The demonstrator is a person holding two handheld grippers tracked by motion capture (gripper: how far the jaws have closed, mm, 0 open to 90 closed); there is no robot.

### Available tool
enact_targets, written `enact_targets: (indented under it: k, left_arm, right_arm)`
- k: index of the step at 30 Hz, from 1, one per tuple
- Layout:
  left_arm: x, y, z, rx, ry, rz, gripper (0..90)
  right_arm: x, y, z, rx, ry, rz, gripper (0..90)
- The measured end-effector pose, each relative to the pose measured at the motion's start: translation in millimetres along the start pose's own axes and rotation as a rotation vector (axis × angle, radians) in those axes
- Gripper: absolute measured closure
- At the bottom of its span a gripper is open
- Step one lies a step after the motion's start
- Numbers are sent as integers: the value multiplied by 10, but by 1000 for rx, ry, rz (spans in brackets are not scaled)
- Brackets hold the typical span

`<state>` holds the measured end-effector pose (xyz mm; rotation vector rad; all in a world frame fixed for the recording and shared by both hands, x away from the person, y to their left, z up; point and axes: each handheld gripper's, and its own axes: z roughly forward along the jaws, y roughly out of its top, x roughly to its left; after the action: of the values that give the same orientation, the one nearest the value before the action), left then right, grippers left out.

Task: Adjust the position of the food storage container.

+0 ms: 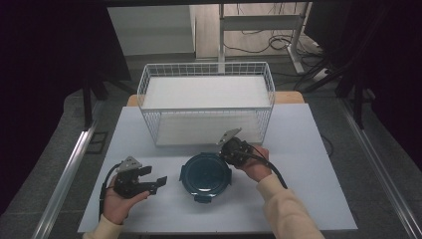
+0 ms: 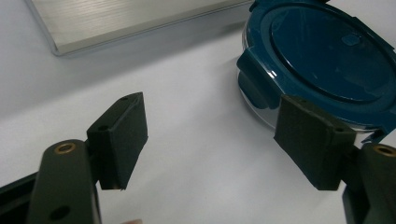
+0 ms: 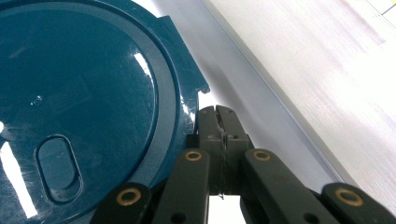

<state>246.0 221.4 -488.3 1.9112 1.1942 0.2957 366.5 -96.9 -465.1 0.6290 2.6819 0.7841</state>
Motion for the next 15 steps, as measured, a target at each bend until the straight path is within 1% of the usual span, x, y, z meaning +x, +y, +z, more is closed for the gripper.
enact_targets:
  k: [3, 4, 6, 8, 9, 11, 15]
  left_arm:
    - [-1, -2, -6, -3, 0, -2, 252]
    - [2, -2, -9, -5, -1, -4, 252]
    - [4, -4, -16, -9, 1, -6, 252]
    - [0, -11, -15, -9, -1, -10, 254]
    - [-4, -15, -14, -10, -3, -13, 254]
    - [-16, -17, -15, -13, -2, -12, 253]
    - [-36, -22, -37, -18, -4, -6, 253]
  right_arm:
    - [-7, -4, -38, -19, 4, -4, 900]
    - [-10, -18, -95, -37, -9, -3, 900]
    - [-7, -74, -195, -72, -7, 15, 900]
    - [-18, -172, -321, -110, -8, 50, 900]
    - [-27, -228, -376, -132, -1, 81, 900]
    - [-41, -345, -465, -160, 7, 129, 900]
    - [-40, -581, -564, -179, 26, 200, 900]
